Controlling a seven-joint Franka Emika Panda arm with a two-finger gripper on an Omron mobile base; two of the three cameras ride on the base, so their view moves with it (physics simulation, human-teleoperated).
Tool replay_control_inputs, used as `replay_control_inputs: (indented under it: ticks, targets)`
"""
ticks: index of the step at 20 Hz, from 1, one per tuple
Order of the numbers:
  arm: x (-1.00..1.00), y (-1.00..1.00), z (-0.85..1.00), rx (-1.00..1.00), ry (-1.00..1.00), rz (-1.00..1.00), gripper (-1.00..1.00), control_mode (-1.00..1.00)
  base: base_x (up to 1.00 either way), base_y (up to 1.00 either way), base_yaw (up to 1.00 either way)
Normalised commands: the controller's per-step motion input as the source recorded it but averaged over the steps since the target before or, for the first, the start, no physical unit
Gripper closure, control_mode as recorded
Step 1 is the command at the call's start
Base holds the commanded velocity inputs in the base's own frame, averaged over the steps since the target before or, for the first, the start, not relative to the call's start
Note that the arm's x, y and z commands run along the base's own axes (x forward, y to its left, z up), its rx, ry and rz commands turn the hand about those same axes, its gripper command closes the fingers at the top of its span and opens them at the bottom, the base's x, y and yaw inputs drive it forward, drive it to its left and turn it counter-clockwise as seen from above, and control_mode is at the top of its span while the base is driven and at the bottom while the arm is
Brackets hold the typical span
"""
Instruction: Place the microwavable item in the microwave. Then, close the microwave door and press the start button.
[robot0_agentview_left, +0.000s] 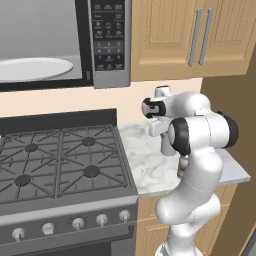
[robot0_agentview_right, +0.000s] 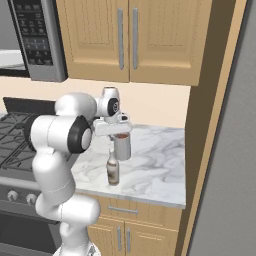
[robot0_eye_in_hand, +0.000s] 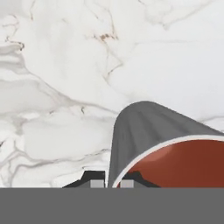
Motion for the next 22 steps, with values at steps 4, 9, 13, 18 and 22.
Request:
replay_control_inputs:
  ticks: [4,9,13,18,22]
  targets:
    - [-0.19,0.05,0.00,0.00,-0.14,0.02,1.00,-1.00,0.00,0.00,0.00]
    - [-0.51,0.23,0.10,0.00,-0.24,0.02,1.00,-1.00,0.00,0.00,0.00]
    - [-0.51,0.52,0.09,-0.01,-0.19,0.01,1.00,-1.00,0.00,0.00,0.00]
    - [-0.61,0.51,0.16,-0.01,-0.07,0.00,1.00,-1.00,0.00,0.00,0.00]
    - [-0.55,0.28,0.53,0.00,0.00,0.00,1.00,-1.00,0.00,0.00,0.00]
